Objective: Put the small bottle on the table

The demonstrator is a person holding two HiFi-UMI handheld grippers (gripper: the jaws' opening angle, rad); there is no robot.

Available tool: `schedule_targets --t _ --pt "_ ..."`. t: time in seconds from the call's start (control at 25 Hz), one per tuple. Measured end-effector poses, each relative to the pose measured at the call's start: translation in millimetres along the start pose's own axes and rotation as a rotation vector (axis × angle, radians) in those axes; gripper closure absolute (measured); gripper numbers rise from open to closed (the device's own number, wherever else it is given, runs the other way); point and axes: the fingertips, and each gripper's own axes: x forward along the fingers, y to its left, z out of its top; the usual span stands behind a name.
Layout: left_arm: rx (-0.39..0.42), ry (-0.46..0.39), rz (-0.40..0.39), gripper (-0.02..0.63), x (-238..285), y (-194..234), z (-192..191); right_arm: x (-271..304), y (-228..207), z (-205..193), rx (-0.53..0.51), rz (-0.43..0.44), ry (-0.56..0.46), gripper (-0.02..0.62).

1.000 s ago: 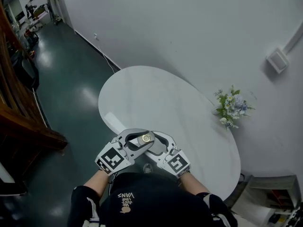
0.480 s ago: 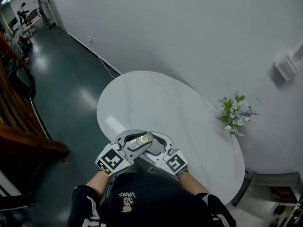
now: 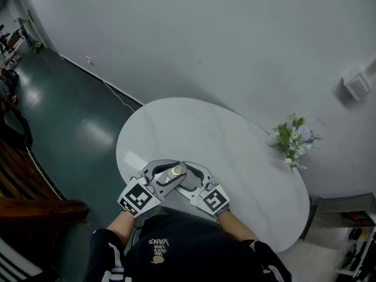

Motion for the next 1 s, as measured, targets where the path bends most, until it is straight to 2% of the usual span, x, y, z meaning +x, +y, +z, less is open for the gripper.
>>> schedule_targets --t 0.28,0.56,0.72,1.0 --pt "0.009 -0.007 -0.054 0.448 7 44 -3 33 -31 8 0.009 -0.061 0.003 0.325" --pt "0.011 -0.019 -0.106 0.448 21 70 -4 45 -60 6 -0.002 -0.124 -0.006 0.325" --pt "0.02 -0.018 -0.133 0.448 31 79 -5 47 -74 3 0.038 -0.156 -0.008 0.325" --pt "0.009 -0.01 -0.118 0.448 43 112 -14 48 -98 -5 0.084 -0.225 -0.012 0.325"
